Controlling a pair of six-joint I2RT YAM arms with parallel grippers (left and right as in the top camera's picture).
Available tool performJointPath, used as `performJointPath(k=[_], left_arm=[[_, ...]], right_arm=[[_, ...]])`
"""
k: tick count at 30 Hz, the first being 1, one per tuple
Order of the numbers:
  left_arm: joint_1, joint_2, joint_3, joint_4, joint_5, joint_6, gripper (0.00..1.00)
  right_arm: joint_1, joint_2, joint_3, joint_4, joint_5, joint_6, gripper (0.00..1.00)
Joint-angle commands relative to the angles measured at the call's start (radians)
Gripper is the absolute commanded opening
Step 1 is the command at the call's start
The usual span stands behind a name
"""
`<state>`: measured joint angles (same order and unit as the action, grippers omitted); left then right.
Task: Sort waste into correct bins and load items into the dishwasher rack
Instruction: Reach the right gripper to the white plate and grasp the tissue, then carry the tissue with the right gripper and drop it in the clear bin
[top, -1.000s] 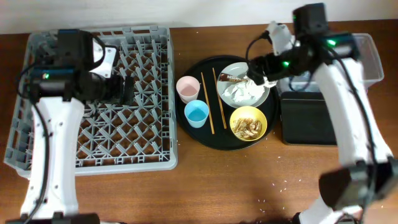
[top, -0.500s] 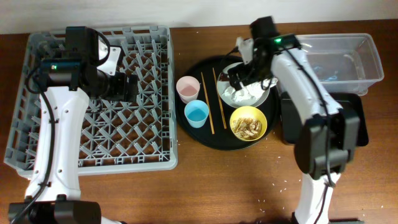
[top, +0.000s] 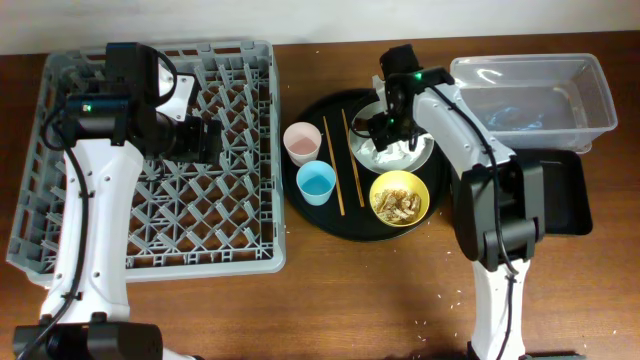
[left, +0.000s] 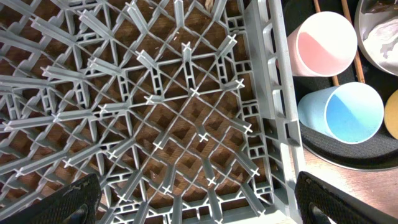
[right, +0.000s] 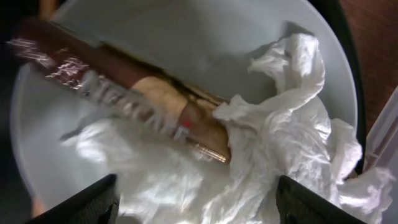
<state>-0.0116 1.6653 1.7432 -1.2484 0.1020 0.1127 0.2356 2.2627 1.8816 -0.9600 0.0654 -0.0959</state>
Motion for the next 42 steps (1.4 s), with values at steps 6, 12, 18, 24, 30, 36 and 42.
performJointPath(k=[6,12,18,24,30,36,42], left_arm=[[0.006,0.004,0.02,0.002,0.017,0.013,0.99],[0.006,0.004,0.02,0.002,0.017,0.013,0.99],[0.006,0.004,0.02,0.002,0.017,0.013,0.99],[0.006,0.004,0.02,0.002,0.017,0.013,0.99],[0.006,0.004,0.02,0.002,0.017,0.013,0.99],[0.006,0.004,0.02,0.002,0.017,0.013,0.99],[0.006,0.004,0.02,0.002,0.017,0.013,0.99]], right_arm=[[0.0,0.052,0.006,0.032,0.044,0.079,0.67],[0.0,0.053,-0.001,0.03,0.037,0.088,0.16],[0.0,0.024,0.039,-0.029,0.01,0.131,0.04],[-0.001,-0.047,0.275,-0.242,-0.009,0.131,0.04],[-0.029,-0.053,0.558,-0.436,-0.001,0.166,0.04],[-0.209,-0.051,0.675,-0.455,-0.002,0.327,0.04],[-0.34,-0.015,0.634,-0.356,-0.002,0.393,0.04]])
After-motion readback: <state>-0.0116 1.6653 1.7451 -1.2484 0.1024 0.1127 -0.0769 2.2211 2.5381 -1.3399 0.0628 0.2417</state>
